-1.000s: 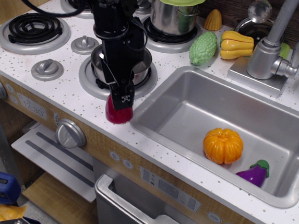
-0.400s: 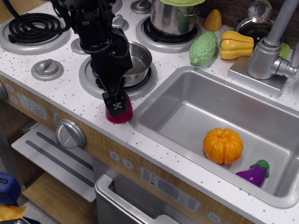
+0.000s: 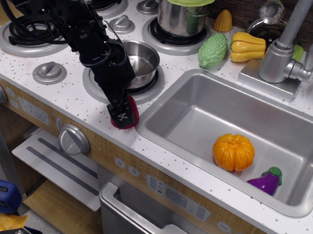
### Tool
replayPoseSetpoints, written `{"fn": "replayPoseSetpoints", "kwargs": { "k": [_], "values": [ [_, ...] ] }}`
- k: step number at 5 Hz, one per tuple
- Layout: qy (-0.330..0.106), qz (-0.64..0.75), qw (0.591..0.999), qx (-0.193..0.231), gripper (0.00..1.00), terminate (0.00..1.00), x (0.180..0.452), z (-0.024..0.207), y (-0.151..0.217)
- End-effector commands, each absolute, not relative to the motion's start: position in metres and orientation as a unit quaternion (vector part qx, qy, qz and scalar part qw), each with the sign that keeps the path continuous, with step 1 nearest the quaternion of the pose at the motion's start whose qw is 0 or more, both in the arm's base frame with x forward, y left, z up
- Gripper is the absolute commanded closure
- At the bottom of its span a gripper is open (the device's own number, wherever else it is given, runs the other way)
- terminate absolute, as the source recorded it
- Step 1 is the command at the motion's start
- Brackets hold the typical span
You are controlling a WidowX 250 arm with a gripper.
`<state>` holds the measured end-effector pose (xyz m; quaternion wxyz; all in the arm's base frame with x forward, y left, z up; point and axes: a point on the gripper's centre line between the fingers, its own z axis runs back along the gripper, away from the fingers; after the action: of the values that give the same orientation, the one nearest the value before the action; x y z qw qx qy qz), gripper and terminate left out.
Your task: Put sweet potato in pan which is on stove
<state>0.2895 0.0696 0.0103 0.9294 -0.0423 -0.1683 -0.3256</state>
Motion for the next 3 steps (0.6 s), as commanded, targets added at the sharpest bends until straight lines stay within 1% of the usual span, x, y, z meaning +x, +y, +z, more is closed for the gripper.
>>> {"fn": "replayPoseSetpoints", "kwargs": {
  "k": [1, 2, 3],
  "values": [
    [-0.191, -0.318, 0.928, -0.026, 0.0, 0.0, 0.295, 0.016, 0.071],
    [-0.185, -0.316, 0.93, -0.022, 1.0, 0.0, 0.295, 0.023, 0.07],
    [-0.165, -0.33, 0.929, -0.004, 1.0, 0.0, 0.297, 0.044, 0.074]
  ]
}}
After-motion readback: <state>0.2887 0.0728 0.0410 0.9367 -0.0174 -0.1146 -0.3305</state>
